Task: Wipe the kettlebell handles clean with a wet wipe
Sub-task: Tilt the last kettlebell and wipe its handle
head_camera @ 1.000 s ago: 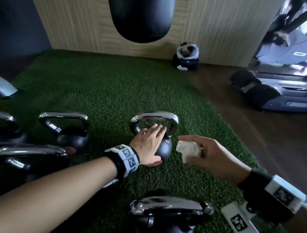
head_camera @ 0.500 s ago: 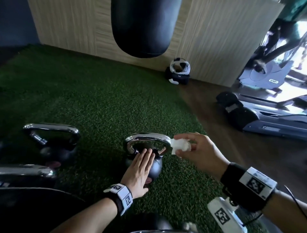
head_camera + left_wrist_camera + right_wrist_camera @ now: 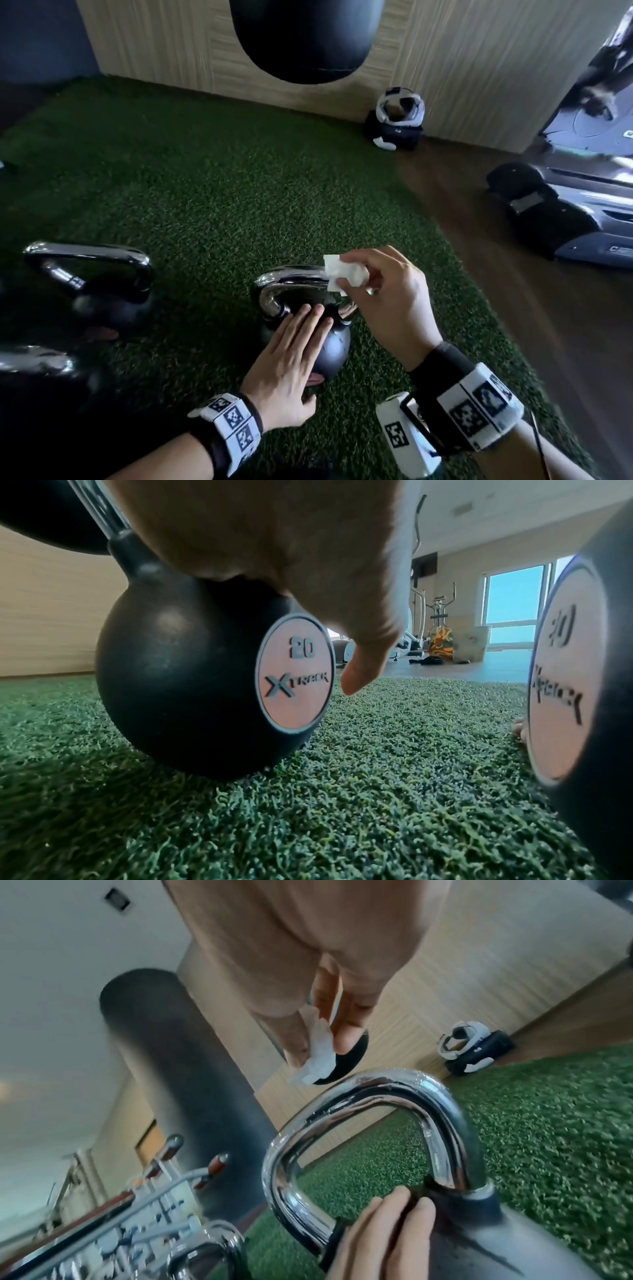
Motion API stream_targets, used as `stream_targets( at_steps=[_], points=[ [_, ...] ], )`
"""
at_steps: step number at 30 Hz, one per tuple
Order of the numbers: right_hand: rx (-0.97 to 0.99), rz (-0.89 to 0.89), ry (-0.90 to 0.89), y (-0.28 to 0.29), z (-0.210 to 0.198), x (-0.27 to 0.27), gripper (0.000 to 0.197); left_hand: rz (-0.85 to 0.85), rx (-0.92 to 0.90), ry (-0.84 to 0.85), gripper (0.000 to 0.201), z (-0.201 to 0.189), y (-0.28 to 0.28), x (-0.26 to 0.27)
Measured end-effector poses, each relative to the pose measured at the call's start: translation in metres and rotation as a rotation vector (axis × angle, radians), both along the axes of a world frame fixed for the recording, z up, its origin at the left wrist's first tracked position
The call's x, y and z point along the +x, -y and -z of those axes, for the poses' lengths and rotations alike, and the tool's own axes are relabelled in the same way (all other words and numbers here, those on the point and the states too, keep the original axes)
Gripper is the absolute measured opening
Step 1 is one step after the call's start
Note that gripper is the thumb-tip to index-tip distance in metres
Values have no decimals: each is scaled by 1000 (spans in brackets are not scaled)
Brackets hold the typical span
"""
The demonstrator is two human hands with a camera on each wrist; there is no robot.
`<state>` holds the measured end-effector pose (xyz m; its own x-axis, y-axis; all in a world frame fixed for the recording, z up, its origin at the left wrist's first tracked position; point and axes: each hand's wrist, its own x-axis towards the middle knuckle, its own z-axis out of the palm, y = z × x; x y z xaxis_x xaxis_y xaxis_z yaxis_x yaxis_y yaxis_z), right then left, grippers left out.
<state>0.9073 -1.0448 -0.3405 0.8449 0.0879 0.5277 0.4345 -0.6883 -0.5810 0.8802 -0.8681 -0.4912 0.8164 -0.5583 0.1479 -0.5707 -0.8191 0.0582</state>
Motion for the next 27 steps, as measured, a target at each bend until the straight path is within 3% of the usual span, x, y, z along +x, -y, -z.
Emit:
stream_targets(
  at_steps=[9, 13, 19, 22, 25, 27],
  points=[
    [-247, -92, 69, -12, 17, 12, 40, -6, 31, -13, 122, 0, 3, 0],
    [-168, 23, 19, 23, 20, 11, 25, -18, 23, -34, 122, -2, 4, 0],
    [-125, 47, 57, 29, 32, 6, 28, -9, 10, -73, 122, -4, 4, -1],
    [57, 206, -124, 31, 40, 4, 21, -8, 26, -69, 122, -4, 4, -1],
    [551, 176, -482, 36, 50, -1, 19, 2, 28, -68, 124, -4, 3, -2],
    [810, 135, -594, 34, 53, -4, 21, 5, 22, -65, 126, -4, 2, -2]
  ],
)
